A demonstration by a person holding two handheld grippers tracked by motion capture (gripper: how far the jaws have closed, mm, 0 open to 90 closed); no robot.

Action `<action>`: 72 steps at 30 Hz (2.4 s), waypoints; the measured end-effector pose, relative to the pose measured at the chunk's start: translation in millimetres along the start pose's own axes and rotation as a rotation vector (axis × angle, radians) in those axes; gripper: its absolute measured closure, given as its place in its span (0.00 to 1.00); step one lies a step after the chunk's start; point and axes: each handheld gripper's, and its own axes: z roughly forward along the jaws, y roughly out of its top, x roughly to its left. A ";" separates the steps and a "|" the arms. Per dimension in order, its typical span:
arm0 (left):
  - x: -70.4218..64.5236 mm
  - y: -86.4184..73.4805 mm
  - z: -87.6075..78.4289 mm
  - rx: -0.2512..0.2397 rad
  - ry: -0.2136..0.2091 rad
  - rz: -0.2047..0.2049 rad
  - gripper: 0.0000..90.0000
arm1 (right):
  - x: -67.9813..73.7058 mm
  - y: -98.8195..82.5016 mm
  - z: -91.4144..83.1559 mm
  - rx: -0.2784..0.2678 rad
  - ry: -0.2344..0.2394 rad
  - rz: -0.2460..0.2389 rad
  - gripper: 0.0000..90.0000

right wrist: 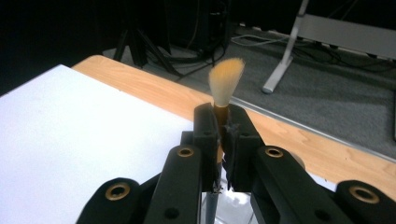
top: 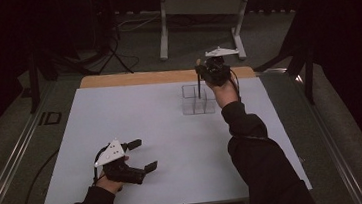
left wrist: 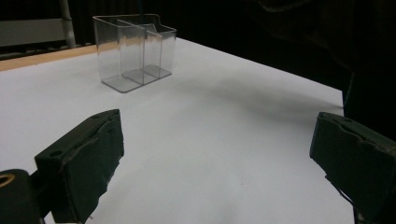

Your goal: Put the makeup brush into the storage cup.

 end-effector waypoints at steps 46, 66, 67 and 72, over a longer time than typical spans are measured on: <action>-1.6 0.2 -2.3 -0.003 0.018 -0.013 0.02 | 10.8 -11.0 -14.6 0.109 0.118 0.076 0.09; -0.4 0.4 -6.2 -0.008 0.025 -0.015 0.02 | 26.9 -39.0 -50.9 0.085 0.165 0.022 0.10; -0.4 0.3 -6.1 -0.006 0.025 -0.015 0.02 | 27.3 -41.7 -52.9 0.080 0.167 0.020 0.10; -0.2 0.2 -5.1 -0.001 0.024 -0.016 0.02 | 30.8 -52.6 -61.8 0.085 0.199 0.001 0.10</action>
